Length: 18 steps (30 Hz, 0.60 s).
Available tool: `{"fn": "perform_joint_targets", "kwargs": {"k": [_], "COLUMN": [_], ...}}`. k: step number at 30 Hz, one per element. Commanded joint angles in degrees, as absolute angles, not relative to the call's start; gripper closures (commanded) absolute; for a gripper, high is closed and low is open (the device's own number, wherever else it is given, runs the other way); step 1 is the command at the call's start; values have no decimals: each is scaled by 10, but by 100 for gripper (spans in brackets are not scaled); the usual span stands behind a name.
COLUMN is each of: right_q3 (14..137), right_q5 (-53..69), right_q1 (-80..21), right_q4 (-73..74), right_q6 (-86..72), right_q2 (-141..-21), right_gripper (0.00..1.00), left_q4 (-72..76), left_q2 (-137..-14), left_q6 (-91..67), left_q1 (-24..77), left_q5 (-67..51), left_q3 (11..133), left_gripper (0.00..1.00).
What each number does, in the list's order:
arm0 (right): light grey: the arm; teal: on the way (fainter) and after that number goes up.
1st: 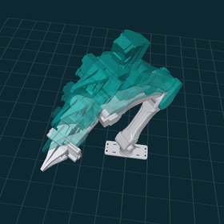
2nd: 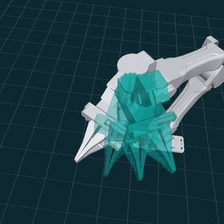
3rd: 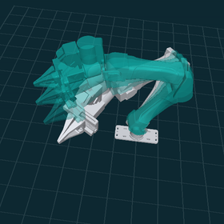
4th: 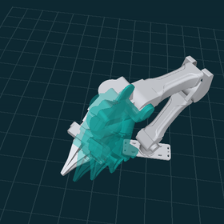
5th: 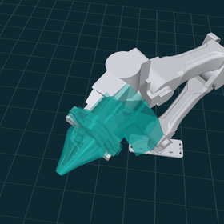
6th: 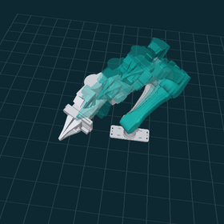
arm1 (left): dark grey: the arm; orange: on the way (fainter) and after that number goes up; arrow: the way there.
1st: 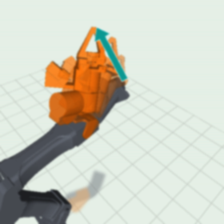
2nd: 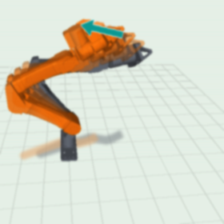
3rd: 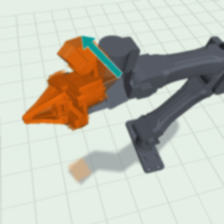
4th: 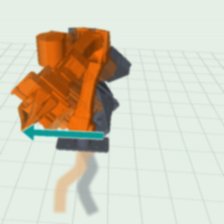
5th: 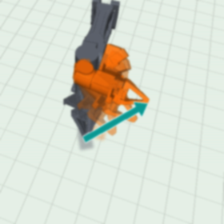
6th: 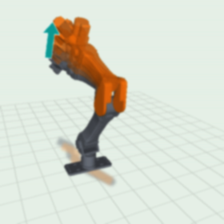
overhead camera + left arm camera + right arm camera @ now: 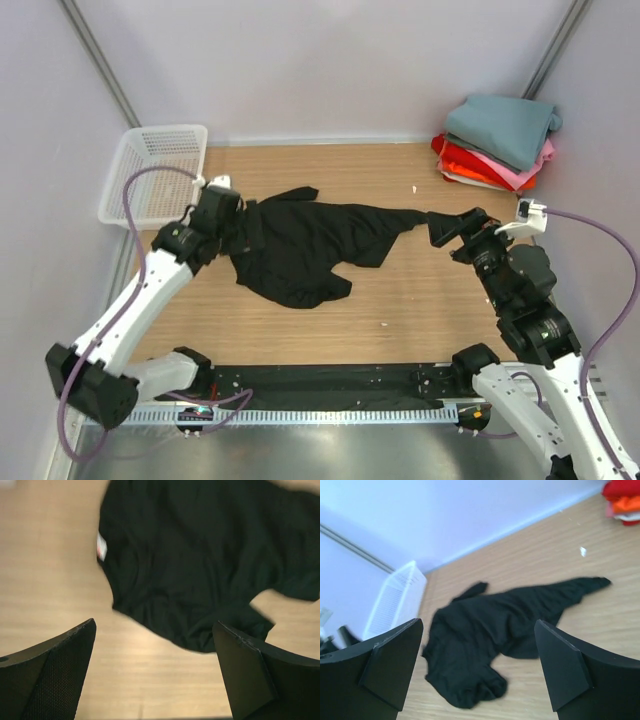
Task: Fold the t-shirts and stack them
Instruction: Move the tshirt to the center of the board, then flatten the tshirt out
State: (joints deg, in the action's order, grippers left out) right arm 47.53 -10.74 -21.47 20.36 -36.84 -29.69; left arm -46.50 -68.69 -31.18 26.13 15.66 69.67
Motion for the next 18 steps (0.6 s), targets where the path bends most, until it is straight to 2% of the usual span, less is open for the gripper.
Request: {"fn": "perform_joint_targets", "kwargs": {"k": [1,6,9,12,18], "right_q3": [489,448,422,412,425], "right_q5": [-132,-148,-141,-113,-113], "right_q1": [-214,-214,-214,-214,-214], "right_q4": [363,376,348,319,328], "right_q6": [-336,-350,-352,-349,-331], "right_q2": [-320,-340,-350,-377,-439], "right_gripper": [0,0,0,0,0], "left_q4": [-446,-444,-405,-354,-235], "left_q2": [-535,-459,-454,-488,-658], "left_q6": [-395,-488,-536,-569,-566], "left_q1": [261,275,332,403,496], "left_q5": [128,46,47,76,92], "left_q3": [633,507,447,425,460], "left_gripper": [2,10,11,9,4]}}
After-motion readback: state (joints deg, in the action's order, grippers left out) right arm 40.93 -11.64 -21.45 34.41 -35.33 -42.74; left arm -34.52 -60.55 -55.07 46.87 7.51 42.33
